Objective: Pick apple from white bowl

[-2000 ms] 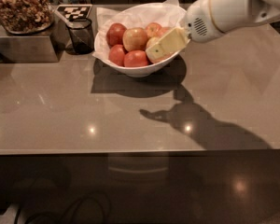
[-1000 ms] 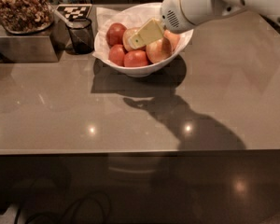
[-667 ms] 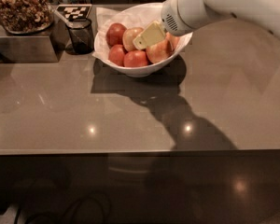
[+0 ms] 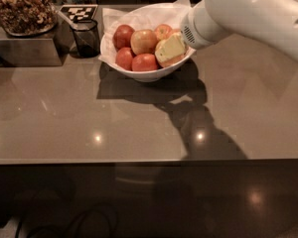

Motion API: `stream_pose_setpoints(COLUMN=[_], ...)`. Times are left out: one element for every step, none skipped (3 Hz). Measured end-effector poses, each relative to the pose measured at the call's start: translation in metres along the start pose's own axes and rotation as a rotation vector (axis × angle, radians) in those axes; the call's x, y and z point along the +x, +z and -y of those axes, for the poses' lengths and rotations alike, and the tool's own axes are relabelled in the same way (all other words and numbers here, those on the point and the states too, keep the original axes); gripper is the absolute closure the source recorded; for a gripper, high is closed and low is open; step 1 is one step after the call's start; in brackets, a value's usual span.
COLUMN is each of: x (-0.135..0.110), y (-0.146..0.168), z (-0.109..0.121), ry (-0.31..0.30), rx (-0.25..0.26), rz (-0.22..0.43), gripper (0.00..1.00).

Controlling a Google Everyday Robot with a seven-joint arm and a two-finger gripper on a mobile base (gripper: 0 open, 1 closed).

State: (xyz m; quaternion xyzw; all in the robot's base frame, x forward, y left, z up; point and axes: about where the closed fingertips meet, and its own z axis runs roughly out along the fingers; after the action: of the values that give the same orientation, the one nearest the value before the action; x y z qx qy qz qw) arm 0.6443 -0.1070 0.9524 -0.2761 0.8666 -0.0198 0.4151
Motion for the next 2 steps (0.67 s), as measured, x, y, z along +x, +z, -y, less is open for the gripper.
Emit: stream_pose_setpoints(x=[0.006, -0.007], y=[0.001, -0.005], z=[-0.004, -0.005], ry=[0.029, 0.021], rx=[-0.009, -0.033], rz=[-0.026, 0.001], gripper=[0.11, 0.11])
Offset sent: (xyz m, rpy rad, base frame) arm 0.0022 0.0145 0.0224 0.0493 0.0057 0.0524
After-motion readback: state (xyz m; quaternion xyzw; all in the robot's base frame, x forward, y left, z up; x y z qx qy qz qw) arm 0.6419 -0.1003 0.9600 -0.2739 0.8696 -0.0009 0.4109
